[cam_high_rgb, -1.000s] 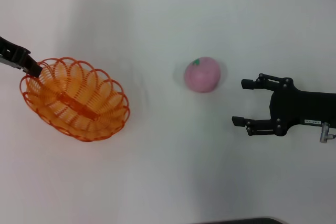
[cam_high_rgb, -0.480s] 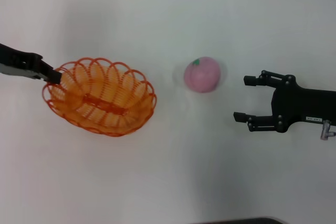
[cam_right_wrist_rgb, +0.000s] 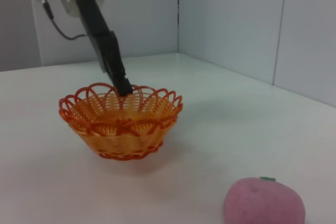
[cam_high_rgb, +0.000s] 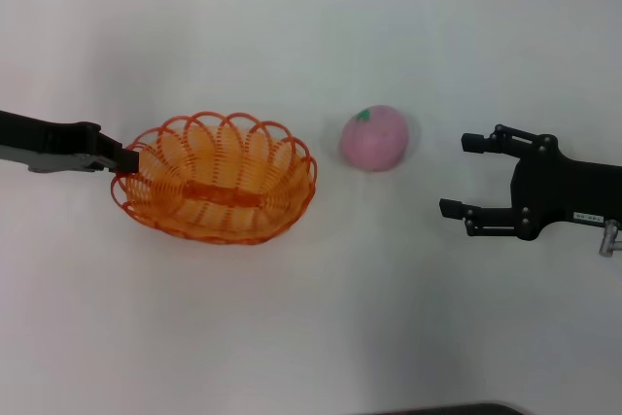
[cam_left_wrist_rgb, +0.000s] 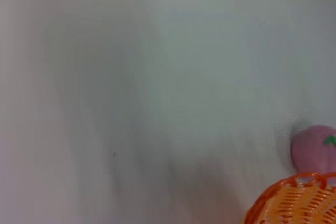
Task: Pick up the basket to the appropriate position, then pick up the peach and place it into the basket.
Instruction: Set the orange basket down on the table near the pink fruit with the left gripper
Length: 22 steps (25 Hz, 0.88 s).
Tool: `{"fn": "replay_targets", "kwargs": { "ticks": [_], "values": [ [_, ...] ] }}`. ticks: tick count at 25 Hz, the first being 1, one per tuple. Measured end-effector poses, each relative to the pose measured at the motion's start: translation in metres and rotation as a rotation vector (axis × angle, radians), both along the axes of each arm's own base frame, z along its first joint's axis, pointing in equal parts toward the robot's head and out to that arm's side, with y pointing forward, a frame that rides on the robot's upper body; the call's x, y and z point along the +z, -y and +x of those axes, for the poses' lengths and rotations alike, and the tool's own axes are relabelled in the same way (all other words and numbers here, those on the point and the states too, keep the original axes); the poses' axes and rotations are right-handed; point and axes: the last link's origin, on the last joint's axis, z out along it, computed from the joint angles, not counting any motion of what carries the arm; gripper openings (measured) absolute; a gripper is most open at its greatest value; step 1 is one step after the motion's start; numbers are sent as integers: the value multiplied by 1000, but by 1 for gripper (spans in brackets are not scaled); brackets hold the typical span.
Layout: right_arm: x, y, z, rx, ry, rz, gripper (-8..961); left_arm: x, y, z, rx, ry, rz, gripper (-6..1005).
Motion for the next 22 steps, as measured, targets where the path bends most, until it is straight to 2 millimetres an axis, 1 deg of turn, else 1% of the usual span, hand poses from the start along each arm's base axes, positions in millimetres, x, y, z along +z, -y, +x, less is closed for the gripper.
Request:
{"fn": "replay_targets", "kwargs": {
  "ticks": [5, 11, 16, 22],
  "values": [
    [2, 0, 2, -15, -5, 17, 918, -3, 8, -7, 46, 58, 55, 56],
    [2, -2, 2, -28, -18, 31, 918, -7, 14, -8, 41, 44, 107, 56],
    [3, -3, 3, -39, -19, 47, 918, -12, 16, -6, 35, 29, 132, 53],
    [5, -2, 5, -52, -24, 61, 919, -14, 16, -12, 55, 25, 165, 53]
  ]
}}
